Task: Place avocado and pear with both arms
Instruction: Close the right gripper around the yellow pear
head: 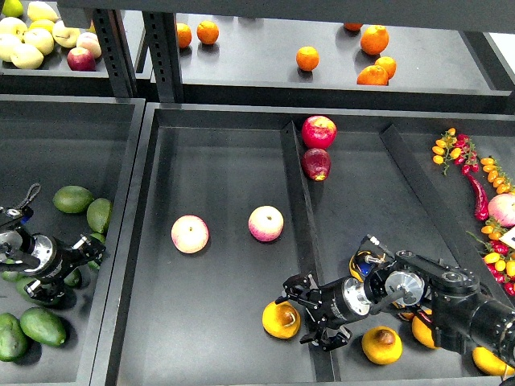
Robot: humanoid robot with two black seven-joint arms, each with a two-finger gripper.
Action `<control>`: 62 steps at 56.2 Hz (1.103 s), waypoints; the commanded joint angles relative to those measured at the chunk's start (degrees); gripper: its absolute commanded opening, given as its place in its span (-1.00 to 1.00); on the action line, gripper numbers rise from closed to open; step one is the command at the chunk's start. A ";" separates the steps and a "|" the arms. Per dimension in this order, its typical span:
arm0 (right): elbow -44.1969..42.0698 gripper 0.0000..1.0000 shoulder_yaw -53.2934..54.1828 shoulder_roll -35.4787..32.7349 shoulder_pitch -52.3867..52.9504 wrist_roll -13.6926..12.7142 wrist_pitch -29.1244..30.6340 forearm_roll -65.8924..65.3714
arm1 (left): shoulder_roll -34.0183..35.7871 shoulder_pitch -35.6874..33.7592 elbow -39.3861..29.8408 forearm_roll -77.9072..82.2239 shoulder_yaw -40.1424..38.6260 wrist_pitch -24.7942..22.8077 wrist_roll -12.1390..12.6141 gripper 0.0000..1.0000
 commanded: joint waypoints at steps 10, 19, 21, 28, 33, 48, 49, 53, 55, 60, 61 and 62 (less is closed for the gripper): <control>-1.36 0.79 0.54 0.87 -0.09 0.00 0.00 -0.10 | -0.08 0.01 0.00 0.00 0.00 0.00 0.00 0.65; -1.97 0.67 0.72 1.31 0.00 0.00 0.00 -0.10 | -0.08 0.01 0.00 0.00 0.00 0.00 0.00 0.65; -2.24 0.53 0.81 1.40 -0.09 0.00 0.00 0.16 | -0.08 0.01 0.00 0.00 0.00 0.00 0.00 0.65; -3.20 0.17 1.16 1.75 -0.35 0.00 0.00 1.04 | -0.08 0.01 0.00 0.00 0.00 0.00 0.00 0.65; -3.47 -0.03 1.24 1.75 -0.35 0.00 0.00 2.53 | -0.08 0.10 0.00 0.00 0.00 0.00 0.00 0.65; -3.82 -0.43 1.33 1.84 -1.06 0.00 0.00 3.68 | -0.25 0.10 0.00 0.00 0.08 0.00 0.00 0.65; -3.90 -0.46 1.33 1.84 -1.32 0.00 0.00 3.68 | -0.25 0.19 0.00 0.00 0.00 0.00 0.00 0.65; -4.34 -0.51 1.33 1.84 -1.67 0.00 0.00 3.24 | -0.25 0.28 -0.09 0.00 0.00 0.00 0.00 0.65; -4.70 -0.56 1.33 2.10 -1.67 0.00 0.00 3.24 | -0.25 0.36 -0.09 0.00 0.00 0.00 0.00 0.65; -4.78 -0.65 1.33 2.28 -1.76 0.00 0.00 2.98 | -0.25 0.54 -0.18 0.00 0.00 0.00 0.00 0.65; -4.78 -0.66 1.33 2.28 -1.67 0.00 0.00 2.89 | -0.25 0.54 -0.18 0.00 0.00 0.00 0.00 0.65; -4.78 -0.67 1.33 2.28 -1.67 0.00 0.00 2.80 | -0.17 0.54 -0.18 0.00 0.00 0.00 0.00 0.65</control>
